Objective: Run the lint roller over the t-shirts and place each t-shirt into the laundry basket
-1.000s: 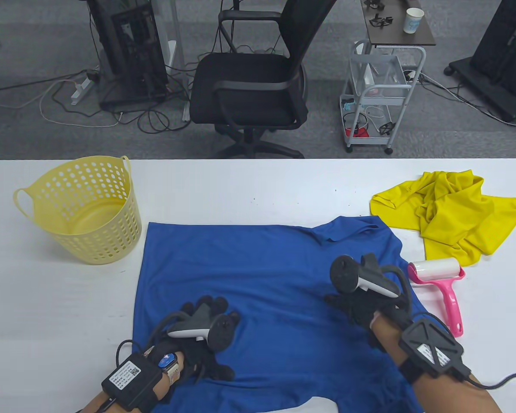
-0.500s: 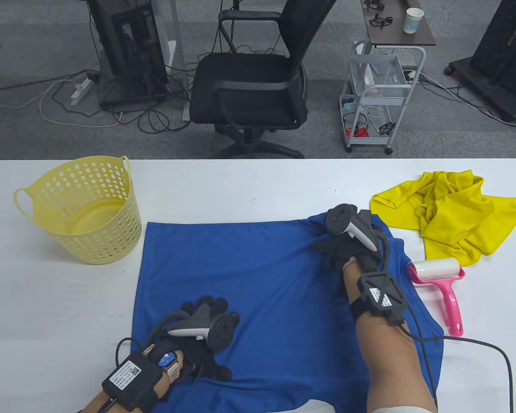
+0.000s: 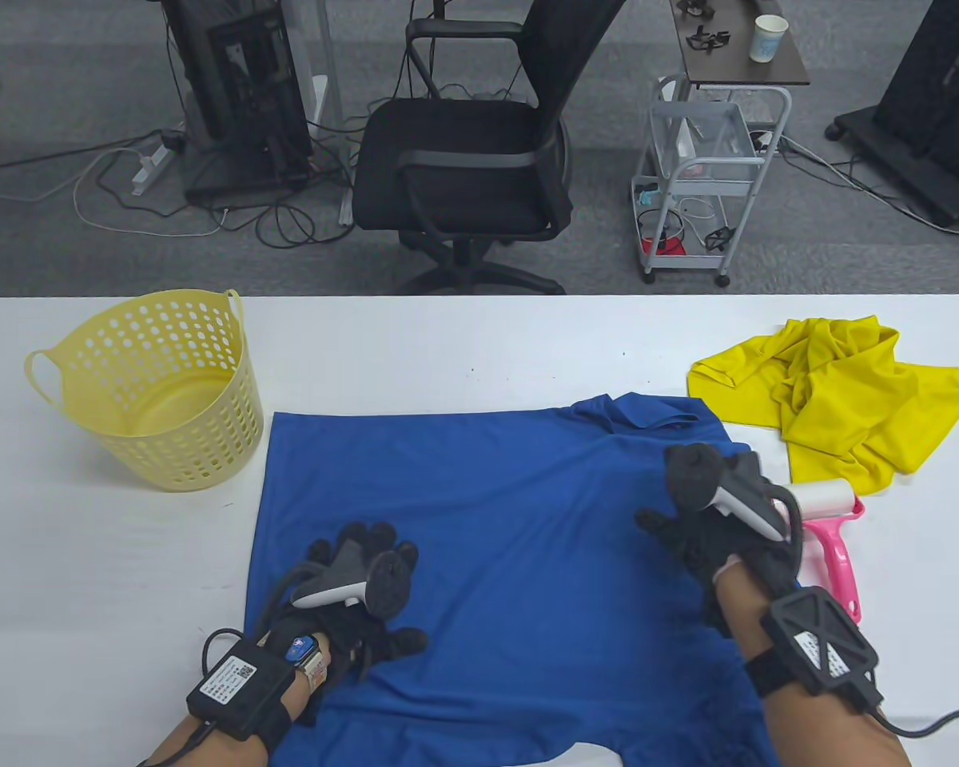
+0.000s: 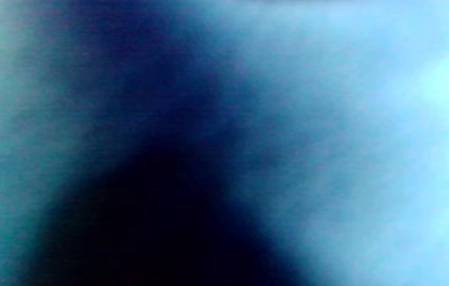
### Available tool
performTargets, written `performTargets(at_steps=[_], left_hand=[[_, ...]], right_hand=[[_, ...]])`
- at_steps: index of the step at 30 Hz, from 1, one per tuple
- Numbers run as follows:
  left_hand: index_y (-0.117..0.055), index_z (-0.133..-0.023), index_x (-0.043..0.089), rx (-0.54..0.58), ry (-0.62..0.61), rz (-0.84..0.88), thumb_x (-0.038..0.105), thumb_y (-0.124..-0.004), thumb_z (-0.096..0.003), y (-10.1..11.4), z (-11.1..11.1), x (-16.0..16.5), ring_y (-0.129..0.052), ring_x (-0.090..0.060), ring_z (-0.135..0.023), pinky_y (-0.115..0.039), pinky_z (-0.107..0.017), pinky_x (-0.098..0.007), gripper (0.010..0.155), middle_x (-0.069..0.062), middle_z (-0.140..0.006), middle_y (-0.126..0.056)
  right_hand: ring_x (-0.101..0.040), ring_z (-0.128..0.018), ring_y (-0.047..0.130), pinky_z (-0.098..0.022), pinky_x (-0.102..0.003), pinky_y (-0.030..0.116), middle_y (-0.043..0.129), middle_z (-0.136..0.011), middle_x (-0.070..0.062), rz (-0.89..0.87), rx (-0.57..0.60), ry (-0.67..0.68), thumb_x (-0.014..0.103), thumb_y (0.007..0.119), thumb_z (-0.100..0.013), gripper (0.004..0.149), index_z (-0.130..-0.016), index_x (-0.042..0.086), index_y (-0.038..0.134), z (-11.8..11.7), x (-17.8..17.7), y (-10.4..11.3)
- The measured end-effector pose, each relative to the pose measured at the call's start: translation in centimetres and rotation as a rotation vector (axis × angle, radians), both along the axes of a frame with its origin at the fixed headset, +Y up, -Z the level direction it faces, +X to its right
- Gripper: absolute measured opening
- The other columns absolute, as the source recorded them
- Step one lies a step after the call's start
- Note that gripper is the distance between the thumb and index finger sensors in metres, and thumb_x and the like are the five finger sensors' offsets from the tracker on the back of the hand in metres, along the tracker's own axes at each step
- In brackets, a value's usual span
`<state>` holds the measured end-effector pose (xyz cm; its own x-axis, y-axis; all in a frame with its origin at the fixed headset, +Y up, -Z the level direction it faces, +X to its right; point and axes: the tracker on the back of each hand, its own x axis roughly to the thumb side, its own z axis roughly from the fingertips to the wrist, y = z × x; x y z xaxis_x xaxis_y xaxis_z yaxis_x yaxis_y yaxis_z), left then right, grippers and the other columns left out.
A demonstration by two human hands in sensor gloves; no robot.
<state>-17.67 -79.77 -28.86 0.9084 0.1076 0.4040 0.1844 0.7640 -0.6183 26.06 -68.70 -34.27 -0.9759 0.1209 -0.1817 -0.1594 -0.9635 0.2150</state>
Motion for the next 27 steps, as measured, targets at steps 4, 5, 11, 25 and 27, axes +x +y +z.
performTargets(at_steps=[4,5,11,25,27], left_hand=[[0.018,-0.093,0.028,0.018,-0.016,-0.032,0.080,-0.047,-0.0301,0.1,0.0,0.1,0.015,-0.052,-0.095,-0.007,-0.060,-0.080,0.105,-0.015,-0.103,0.024],[0.018,-0.093,0.028,0.018,-0.015,-0.029,0.079,-0.048,-0.0304,0.1,0.0,0.1,0.015,-0.052,-0.095,-0.007,-0.060,-0.080,0.105,-0.015,-0.103,0.024],[0.020,-0.092,0.028,0.011,-0.017,-0.038,0.080,-0.046,-0.0299,0.1,0.1,0.1,0.017,-0.051,-0.094,-0.006,-0.060,-0.080,0.104,-0.015,-0.102,0.026],[0.015,-0.097,0.025,0.074,0.021,-0.014,0.073,-0.043,-0.0344,0.9,-0.3,0.1,0.012,-0.051,-0.099,-0.007,-0.063,-0.080,0.098,-0.017,-0.108,0.017],[0.012,-0.098,0.024,0.132,0.045,-0.015,0.071,-0.042,-0.0356,1.4,-0.5,0.0,0.011,-0.051,-0.099,-0.008,-0.063,-0.079,0.096,-0.017,-0.109,0.014]], right_hand=[[-0.056,-0.095,0.045,-0.066,-0.073,0.045,0.030,-0.105,-0.029,0.138,-0.035,-0.304,0.065,0.061,-0.045,0.094,-0.106,0.004,0.023,2.1,7.0,0.0],[-0.056,-0.095,0.047,-0.066,-0.073,0.046,0.030,-0.105,-0.030,0.158,-0.081,-0.351,0.066,0.061,-0.045,0.095,-0.106,0.003,0.023,2.6,8.4,-0.7],[-0.049,-0.079,0.074,-0.058,-0.058,0.069,0.056,-0.097,-0.027,0.031,-0.289,-0.463,0.064,0.065,-0.045,0.090,-0.103,0.000,0.041,4.0,12.4,-5.2],[-0.037,-0.066,0.093,-0.049,-0.049,0.084,0.076,-0.084,-0.018,-0.104,0.320,-0.258,0.048,0.073,-0.048,0.061,-0.091,0.006,0.063,5.6,9.4,1.6],[-0.034,-0.059,0.096,-0.043,-0.046,0.087,0.077,-0.081,-0.019,-0.173,0.367,-0.177,0.047,0.072,-0.048,0.062,-0.092,0.005,0.061,6.2,7.7,2.9]])
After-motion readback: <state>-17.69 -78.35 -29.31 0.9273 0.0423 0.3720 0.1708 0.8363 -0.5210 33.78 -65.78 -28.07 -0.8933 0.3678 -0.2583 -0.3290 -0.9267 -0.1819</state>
